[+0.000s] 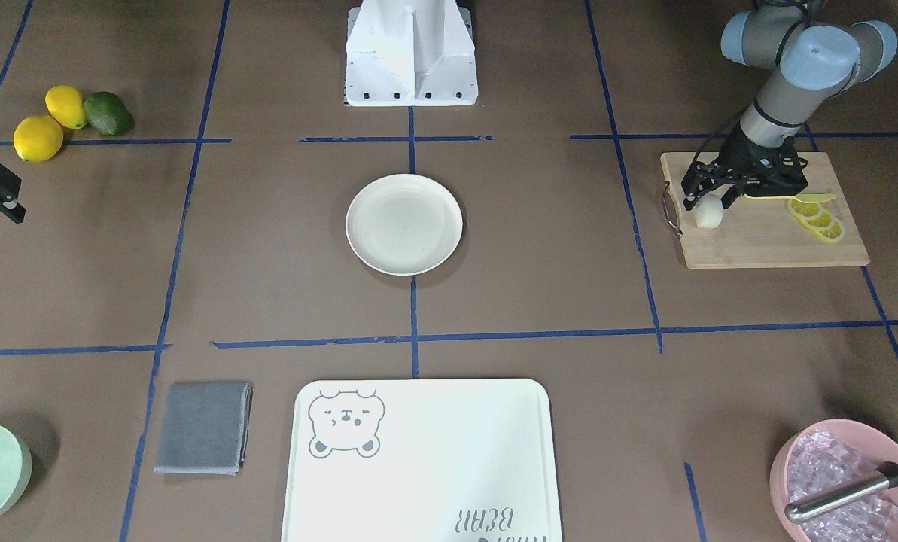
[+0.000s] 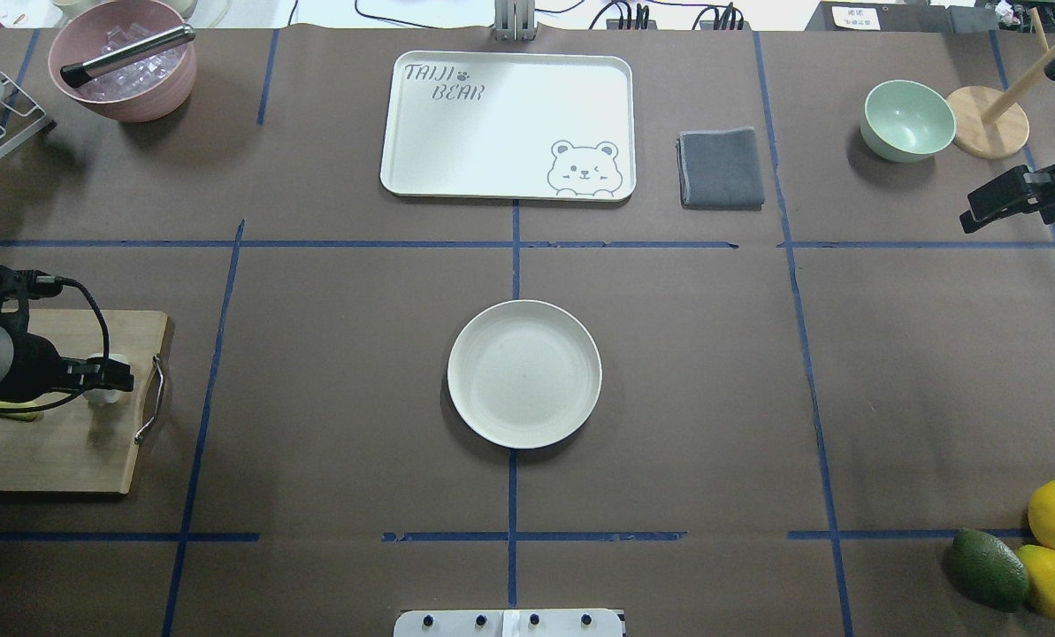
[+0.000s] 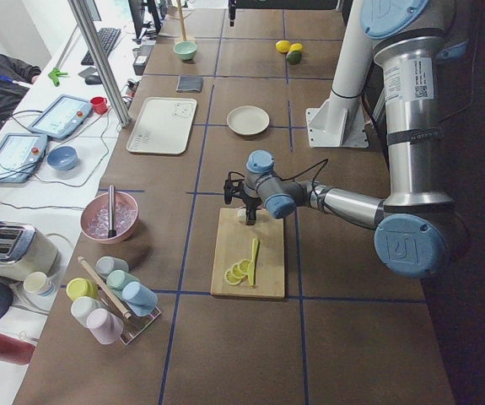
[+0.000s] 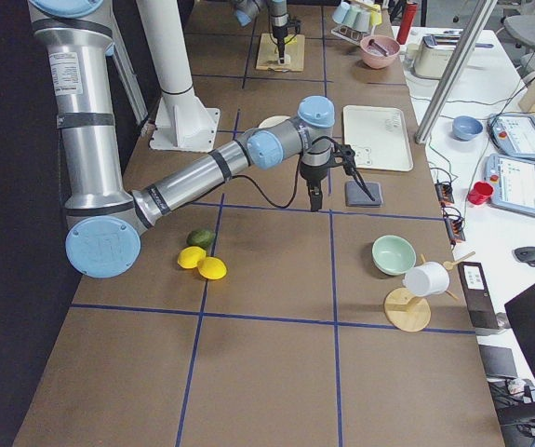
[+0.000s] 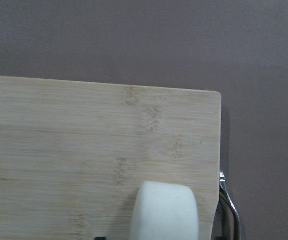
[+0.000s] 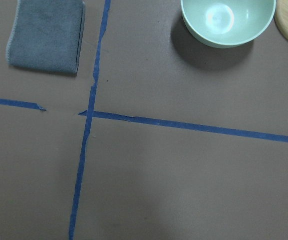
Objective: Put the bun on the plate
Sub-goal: 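Grasp the white bun on the cutting board with the left gripper and lift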
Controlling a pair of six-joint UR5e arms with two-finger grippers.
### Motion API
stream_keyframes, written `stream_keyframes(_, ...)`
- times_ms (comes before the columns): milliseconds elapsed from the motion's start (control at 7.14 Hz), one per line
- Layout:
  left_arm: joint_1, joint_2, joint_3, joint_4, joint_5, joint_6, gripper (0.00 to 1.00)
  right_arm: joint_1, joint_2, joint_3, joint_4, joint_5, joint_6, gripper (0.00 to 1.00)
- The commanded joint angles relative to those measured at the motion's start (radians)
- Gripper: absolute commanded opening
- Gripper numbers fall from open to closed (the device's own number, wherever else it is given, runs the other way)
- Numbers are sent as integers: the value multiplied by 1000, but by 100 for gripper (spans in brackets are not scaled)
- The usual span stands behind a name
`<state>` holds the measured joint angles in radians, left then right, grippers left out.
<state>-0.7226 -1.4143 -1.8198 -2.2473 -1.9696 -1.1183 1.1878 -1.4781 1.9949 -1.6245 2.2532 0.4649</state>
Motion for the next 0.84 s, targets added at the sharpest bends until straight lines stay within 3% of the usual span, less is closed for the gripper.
stream_keyframes(0,0,1,-1,2,0,0,50,3,-1,1,0,0,0,100)
stream_keyframes(280,0,1,-3,2,0,3,40,7,-2,1,0,0,0,100)
stream_keyframes(700,-6,1,-12,5,-6,9,34,22,-10,2,0,20,0,100)
